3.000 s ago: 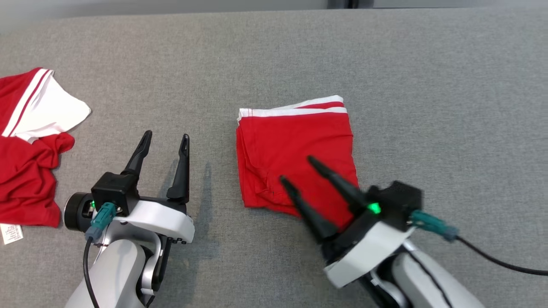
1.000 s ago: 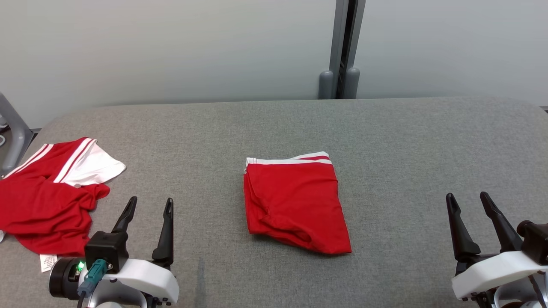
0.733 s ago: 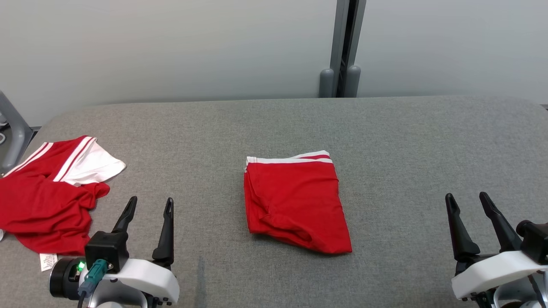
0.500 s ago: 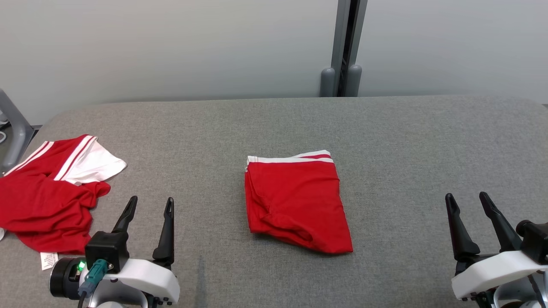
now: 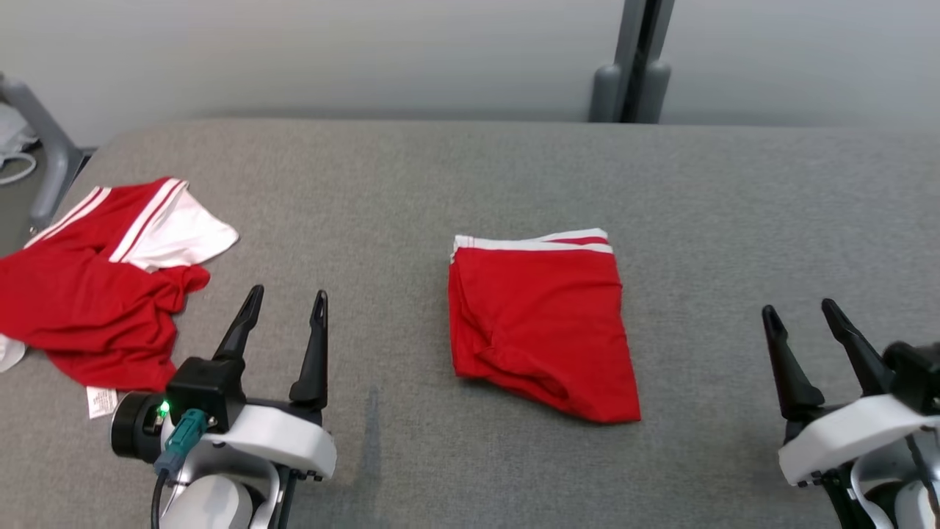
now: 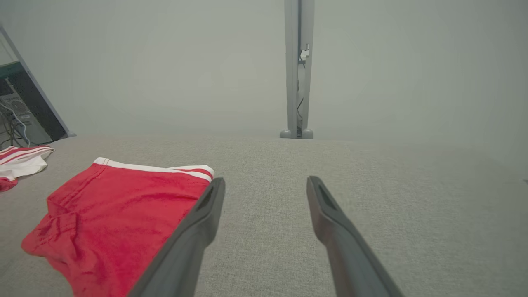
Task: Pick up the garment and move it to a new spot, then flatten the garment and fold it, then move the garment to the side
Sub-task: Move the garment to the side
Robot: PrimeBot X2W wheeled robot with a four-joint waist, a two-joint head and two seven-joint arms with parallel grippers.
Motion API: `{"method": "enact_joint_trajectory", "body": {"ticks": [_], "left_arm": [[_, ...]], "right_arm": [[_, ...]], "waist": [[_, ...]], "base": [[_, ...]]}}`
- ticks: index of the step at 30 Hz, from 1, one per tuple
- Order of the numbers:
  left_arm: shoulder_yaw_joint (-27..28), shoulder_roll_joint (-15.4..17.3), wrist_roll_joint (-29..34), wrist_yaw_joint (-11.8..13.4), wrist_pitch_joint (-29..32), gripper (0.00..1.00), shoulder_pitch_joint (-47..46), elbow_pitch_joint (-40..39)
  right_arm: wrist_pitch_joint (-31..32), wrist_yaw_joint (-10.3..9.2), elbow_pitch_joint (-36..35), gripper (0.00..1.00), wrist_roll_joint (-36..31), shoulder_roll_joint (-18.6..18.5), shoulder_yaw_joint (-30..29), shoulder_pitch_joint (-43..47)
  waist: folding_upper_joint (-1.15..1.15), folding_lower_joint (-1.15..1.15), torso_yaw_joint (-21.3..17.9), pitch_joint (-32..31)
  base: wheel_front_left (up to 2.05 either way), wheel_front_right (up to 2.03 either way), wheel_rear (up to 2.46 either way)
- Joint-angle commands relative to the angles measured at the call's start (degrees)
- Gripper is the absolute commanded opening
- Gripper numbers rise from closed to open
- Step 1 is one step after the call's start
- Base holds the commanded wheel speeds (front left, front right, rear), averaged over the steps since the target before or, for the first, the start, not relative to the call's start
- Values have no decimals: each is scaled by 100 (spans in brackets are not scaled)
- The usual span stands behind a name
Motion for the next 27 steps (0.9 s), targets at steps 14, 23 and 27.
{"method": "enact_joint_trajectory", "body": {"ticks": [14, 23, 27], "left_arm": [[-62, -487, -25, -281, -383, 100, -736, 481], [25, -657, 23, -397, -478, 100, -888, 733], [90, -700, 35, -439, -498, 100, -878, 788]], "right_arm": [[430, -2, 997, 100, 405, -523, 1288, -835], [590, -2, 1561, 27, 687, -650, 1751, -1135], [669, -4, 1605, 0, 784, -744, 1801, -1210]], "waist": [[0, 0, 694, 1091], [0, 0, 755, 1225], [0, 0, 707, 1203]], "base": [[0, 0, 0], [0, 0, 0], [0, 0, 0]]}}
